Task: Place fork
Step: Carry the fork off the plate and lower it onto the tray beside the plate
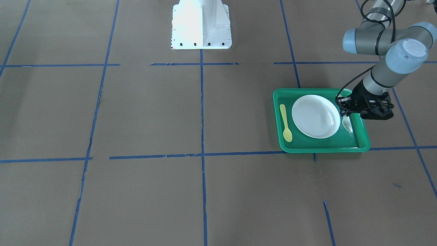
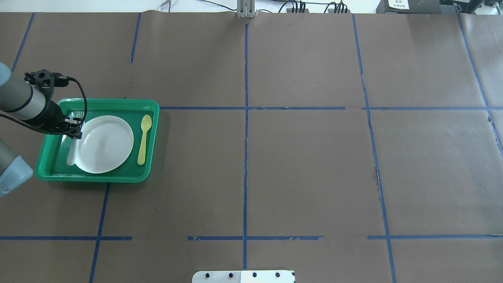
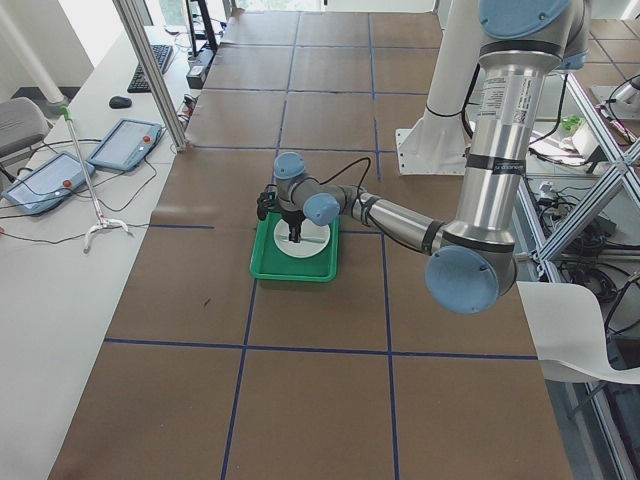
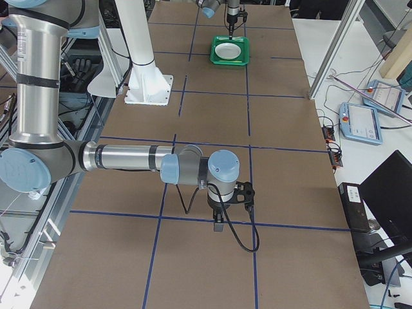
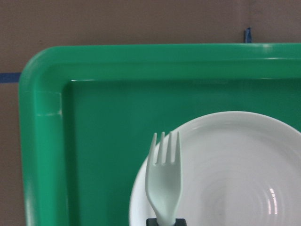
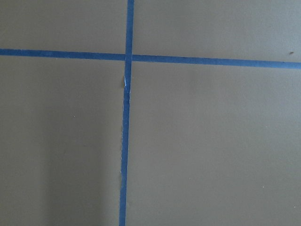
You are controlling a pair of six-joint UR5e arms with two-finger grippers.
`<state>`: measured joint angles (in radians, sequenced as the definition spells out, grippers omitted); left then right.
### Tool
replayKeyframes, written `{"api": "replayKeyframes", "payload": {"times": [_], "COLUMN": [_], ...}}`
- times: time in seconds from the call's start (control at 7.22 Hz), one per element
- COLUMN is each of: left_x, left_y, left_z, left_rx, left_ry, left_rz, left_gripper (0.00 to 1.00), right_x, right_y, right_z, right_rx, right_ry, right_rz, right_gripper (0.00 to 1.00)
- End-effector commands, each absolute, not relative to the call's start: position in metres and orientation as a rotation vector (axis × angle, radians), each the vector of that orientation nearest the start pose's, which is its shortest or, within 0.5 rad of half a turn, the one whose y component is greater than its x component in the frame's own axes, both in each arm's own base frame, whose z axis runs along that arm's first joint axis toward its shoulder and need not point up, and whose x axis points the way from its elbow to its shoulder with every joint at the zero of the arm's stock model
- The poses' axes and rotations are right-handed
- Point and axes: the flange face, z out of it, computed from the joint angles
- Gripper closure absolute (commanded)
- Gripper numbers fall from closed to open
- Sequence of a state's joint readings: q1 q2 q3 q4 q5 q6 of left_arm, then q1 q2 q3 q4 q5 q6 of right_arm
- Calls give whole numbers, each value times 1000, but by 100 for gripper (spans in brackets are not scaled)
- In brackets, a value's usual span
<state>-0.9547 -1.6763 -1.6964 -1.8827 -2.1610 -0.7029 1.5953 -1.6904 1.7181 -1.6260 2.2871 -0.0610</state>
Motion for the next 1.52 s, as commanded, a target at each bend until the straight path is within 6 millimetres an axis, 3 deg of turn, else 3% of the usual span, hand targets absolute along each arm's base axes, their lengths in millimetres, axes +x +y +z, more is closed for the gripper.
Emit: {"api": "replayKeyframes", "payload": {"times": [0.0, 0.14, 0.28, 1.38], "left_x": [250, 254, 257, 266], "left_y": [-508, -512, -517, -531], "left_z": [536, 552, 556, 559], "left_rx": [56, 32, 25, 3], "left_ry": [756, 741, 736, 731], "left_rz": [81, 75, 70, 27], "left_gripper": [100, 100, 100, 100], "right_x": [79, 79, 79, 79], "right_y": [-437, -437, -437, -437], "right_z": [651, 651, 651, 651], "right_rx": [4, 4, 4, 4], "right_ry": [-717, -717, -717, -717], "right_rz": [-25, -25, -25, -25], "right_gripper": [0, 0, 0, 0]}}
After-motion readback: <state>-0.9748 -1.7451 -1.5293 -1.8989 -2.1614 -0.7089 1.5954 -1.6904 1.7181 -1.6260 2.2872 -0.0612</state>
